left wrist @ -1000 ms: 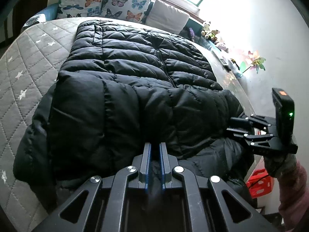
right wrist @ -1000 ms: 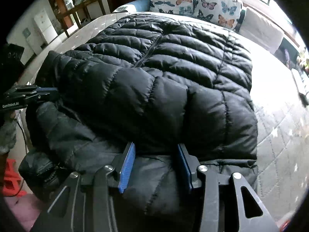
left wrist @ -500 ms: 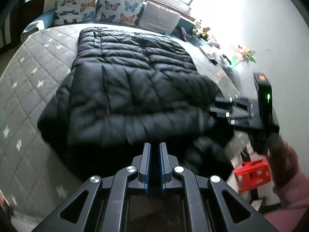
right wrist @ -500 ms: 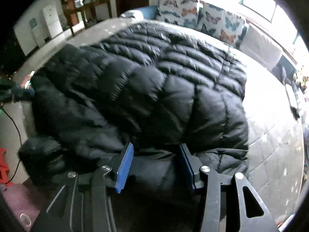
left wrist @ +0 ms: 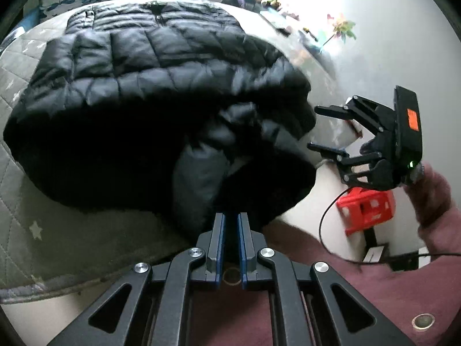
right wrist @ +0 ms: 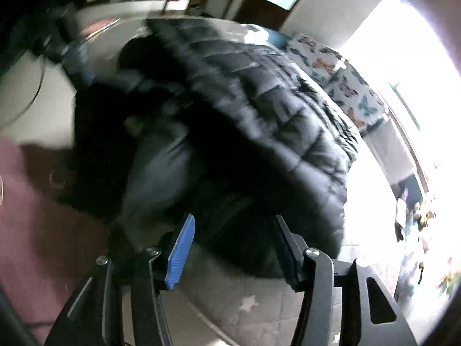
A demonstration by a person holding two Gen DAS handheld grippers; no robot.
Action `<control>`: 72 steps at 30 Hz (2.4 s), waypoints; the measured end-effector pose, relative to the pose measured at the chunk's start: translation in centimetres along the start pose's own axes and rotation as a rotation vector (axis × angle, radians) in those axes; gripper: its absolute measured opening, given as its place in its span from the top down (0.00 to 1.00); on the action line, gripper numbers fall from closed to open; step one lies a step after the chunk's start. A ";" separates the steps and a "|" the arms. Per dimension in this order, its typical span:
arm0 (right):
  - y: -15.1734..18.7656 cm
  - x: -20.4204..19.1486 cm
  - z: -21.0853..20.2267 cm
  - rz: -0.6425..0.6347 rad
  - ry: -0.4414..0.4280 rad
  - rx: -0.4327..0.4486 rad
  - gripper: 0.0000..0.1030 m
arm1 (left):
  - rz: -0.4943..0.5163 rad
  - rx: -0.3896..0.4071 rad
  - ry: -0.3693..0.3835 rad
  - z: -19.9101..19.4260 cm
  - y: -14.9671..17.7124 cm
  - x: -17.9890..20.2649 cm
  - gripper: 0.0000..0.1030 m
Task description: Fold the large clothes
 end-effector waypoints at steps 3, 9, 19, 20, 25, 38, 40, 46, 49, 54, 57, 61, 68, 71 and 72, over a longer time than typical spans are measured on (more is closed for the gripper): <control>0.7 -1.6 1.1 -0.074 0.013 -0.012 0.41 | -0.001 -0.032 -0.008 0.4 0.8 0.0 0.89; -0.2 -4.0 2.7 -0.225 0.094 0.043 0.41 | -0.024 -0.018 -0.032 1.2 1.0 -0.7 0.89; -1.4 -4.8 4.1 -0.256 0.104 0.122 0.40 | 0.001 0.182 -0.004 -3.0 -2.6 0.0 0.96; -1.6 -4.8 4.2 -0.249 0.100 0.129 0.40 | 0.011 0.215 -0.001 -4.1 -3.4 0.1 0.96; -2.2 -5.1 4.2 -0.185 0.077 0.154 0.50 | 0.042 0.276 -0.054 -7.1 -4.6 -0.8 0.96; -6.8 1.0 -1.3 0.157 -0.112 0.278 0.79 | 0.010 0.225 -0.356 -7.4 3.0 -9.1 0.94; -7.7 2.0 -1.9 0.207 -0.139 0.300 0.80 | 0.052 0.240 -0.428 -6.3 3.6 -9.3 0.94; -8.8 4.5 -2.9 0.326 -0.170 0.346 0.81 | 0.230 0.428 -0.564 -4.0 3.6 -7.5 0.94; -9.5 5.8 -3.0 0.346 -0.169 0.357 0.81 | 0.308 0.500 -0.608 -3.6 3.3 -7.0 0.94; -10.1 6.7 -3.1 0.364 -0.167 0.360 0.81 | 0.332 0.413 -0.677 -2.3 2.5 -7.7 0.93; -10.4 7.0 -2.9 0.369 -0.164 0.361 0.81 | 0.292 0.463 -0.631 -2.9 2.4 -8.3 0.93; -10.4 7.3 -2.8 0.375 -0.168 0.359 0.81 | 0.234 0.473 -0.521 -4.3 2.6 -8.3 0.93; -10.7 7.8 -2.2 0.368 -0.181 0.341 0.81 | 0.077 0.640 -0.310 -8.9 2.9 -9.1 0.22; -10.7 7.8 -2.2 0.365 -0.183 0.336 0.81 | 0.088 0.721 -0.354 -10.3 2.9 -9.2 0.07; -10.7 7.7 -2.1 0.363 -0.183 0.334 0.81 | 0.127 0.699 -0.393 -10.1 2.7 -9.2 0.07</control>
Point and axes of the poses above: each gripper's, at about its wrist camera, not at the fingertips, and z roughly the way its jaws point, x to its right, y to its underside, the point moved 5 cm from there along z, roughly the way its jaws point, and after that the axes turned 10 degrees about -y, right-handed, at the moved point
